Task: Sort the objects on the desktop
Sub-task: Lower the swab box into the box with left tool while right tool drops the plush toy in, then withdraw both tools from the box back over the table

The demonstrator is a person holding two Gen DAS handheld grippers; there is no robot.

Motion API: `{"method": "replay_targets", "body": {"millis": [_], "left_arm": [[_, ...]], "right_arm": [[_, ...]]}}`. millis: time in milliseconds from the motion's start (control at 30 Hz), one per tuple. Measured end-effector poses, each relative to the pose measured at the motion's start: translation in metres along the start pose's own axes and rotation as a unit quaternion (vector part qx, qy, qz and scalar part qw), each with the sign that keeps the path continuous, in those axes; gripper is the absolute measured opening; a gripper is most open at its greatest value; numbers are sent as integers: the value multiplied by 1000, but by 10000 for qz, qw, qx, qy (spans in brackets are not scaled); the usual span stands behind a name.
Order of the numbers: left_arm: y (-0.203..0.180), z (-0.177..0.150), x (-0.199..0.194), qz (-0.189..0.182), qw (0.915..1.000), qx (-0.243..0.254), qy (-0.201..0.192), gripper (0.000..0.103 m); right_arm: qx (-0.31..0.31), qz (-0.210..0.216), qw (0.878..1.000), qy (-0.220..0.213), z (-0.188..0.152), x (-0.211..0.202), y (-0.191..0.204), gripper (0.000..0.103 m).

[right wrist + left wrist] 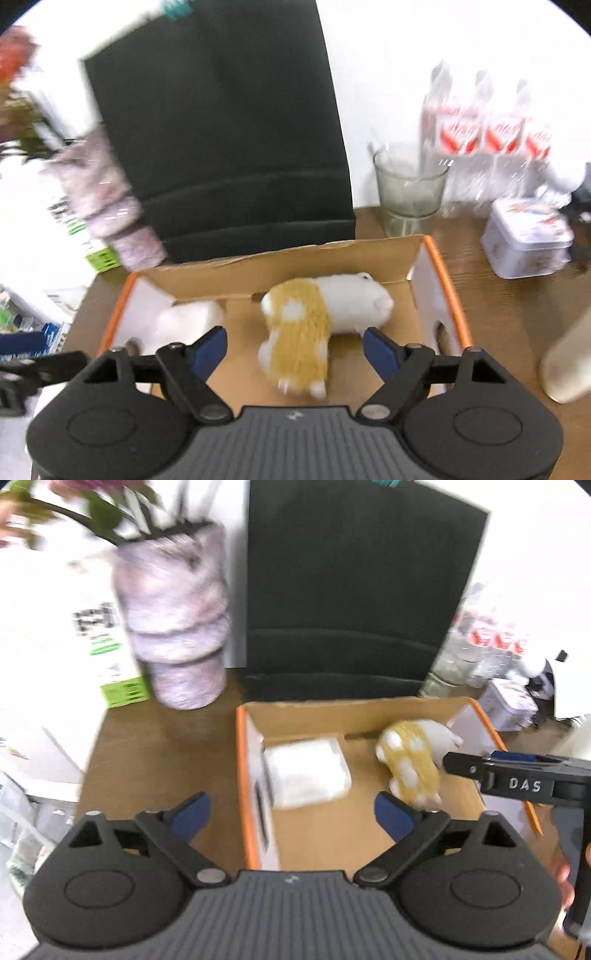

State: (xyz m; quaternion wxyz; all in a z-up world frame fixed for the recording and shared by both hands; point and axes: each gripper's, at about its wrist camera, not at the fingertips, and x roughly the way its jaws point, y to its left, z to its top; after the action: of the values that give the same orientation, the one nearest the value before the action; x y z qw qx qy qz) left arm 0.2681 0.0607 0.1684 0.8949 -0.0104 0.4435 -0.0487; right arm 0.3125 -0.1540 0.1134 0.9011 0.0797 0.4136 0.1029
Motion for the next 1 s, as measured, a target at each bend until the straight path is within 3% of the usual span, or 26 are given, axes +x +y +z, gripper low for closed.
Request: {"method": "replay_targets", "body": {"millis": [67,167,333,467,533,667,767,933,1000], "left_arm": [[-2,-28,-40,1,9995,205,-253,103],[-7,-70,-83,77,9979,357,-543,103],[-13,-126,-120,-120,9964,205,-813,103],[-23,-166,-129,107,9958,118,-902,103],[-24,-196,-129,21,9940,-60,-1087,103],[-38,-257,-111,-124,9958,-280,-869,103],[-49,-297,-107,-228,9943,-480,-923,103],[-66,-353,-112,165,9862,-676,-1501,103],[-69,-374,-112,182,9835,-614,-1690,103]], "right_arm": [[-241,206,9992,-231,-25,-34,2,90],[-544,231,9977,-332,-66,-66,8,91],[-783,255,9957,-429,-140,-110,17,92],[-759,173,9960,-429,-192,-133,17,92],[-772,81,9956,-518,-221,-142,14,93],[-734,-214,9951,-619,-269,-150,1,93],[-893,-493,9924,-681,-297,-161,-5,93],[-1072,-193,9882,-1076,-341,-190,-9,93],[-1115,-255,9840,-1364,-358,-200,-11,93]]}}
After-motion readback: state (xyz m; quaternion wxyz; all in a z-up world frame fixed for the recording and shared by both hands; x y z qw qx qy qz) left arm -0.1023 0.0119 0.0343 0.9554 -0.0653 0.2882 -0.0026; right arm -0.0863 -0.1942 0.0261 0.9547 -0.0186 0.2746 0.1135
